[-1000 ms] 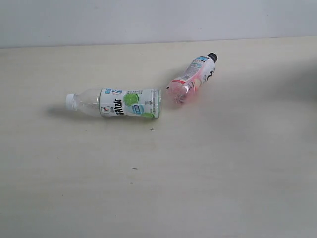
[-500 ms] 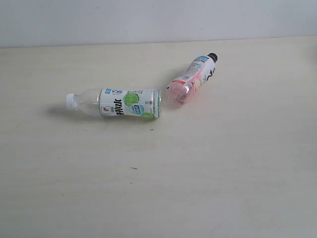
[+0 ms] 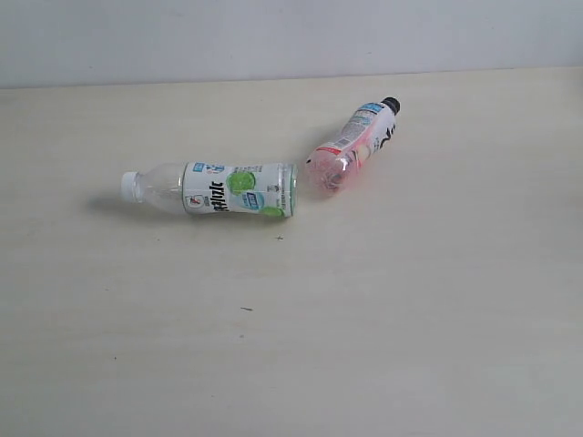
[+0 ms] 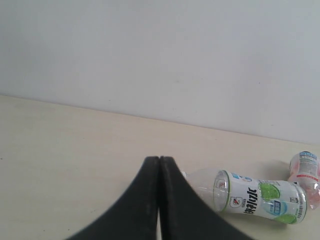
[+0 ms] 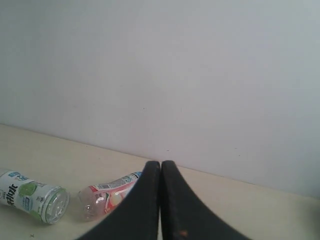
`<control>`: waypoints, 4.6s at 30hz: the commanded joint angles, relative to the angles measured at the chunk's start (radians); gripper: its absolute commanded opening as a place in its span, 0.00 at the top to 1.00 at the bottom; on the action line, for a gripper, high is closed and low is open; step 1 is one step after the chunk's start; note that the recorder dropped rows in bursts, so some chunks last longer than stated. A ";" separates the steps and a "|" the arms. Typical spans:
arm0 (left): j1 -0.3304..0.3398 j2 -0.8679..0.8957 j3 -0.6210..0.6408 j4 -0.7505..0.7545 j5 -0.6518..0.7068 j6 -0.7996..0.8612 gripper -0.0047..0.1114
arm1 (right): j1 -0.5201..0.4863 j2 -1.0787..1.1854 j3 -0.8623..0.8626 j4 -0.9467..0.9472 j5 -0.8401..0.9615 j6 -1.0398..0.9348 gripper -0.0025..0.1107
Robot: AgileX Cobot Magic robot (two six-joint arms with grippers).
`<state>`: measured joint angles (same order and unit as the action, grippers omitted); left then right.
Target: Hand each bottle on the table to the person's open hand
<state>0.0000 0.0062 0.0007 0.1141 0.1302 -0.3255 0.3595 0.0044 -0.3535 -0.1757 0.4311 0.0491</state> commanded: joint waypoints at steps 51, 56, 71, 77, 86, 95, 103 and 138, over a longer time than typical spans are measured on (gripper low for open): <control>0.002 -0.006 -0.001 0.002 -0.005 0.000 0.96 | 0.031 -0.004 0.007 -0.071 0.030 0.000 0.98; 0.002 -0.006 -0.001 0.002 -0.005 0.000 0.96 | 0.031 -0.004 0.007 -0.097 -0.047 -0.002 0.98; 0.002 -0.006 -0.001 0.002 -0.005 0.000 0.96 | 0.037 -0.004 0.007 -0.187 0.067 0.034 0.98; 0.002 -0.006 -0.001 0.002 -0.005 0.000 0.96 | 0.037 -0.004 0.007 -0.296 0.125 0.118 0.98; 0.002 -0.006 -0.001 0.002 -0.005 0.000 0.96 | 0.073 0.012 -0.013 -0.523 0.281 0.233 0.98; 0.002 -0.006 -0.001 0.002 -0.005 0.000 0.96 | 0.258 0.588 -0.247 -0.530 0.516 0.192 0.98; 0.002 -0.006 -0.001 0.002 -0.005 0.000 0.96 | 0.270 1.162 -0.549 -0.356 0.688 -0.163 0.98; 0.002 -0.006 -0.001 0.002 -0.005 0.000 0.96 | 0.272 2.091 -1.359 0.202 0.409 -0.897 0.34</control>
<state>0.0000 0.0062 0.0007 0.1141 0.1302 -0.3255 0.6267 2.0711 -1.6990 0.0000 0.8427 -0.7970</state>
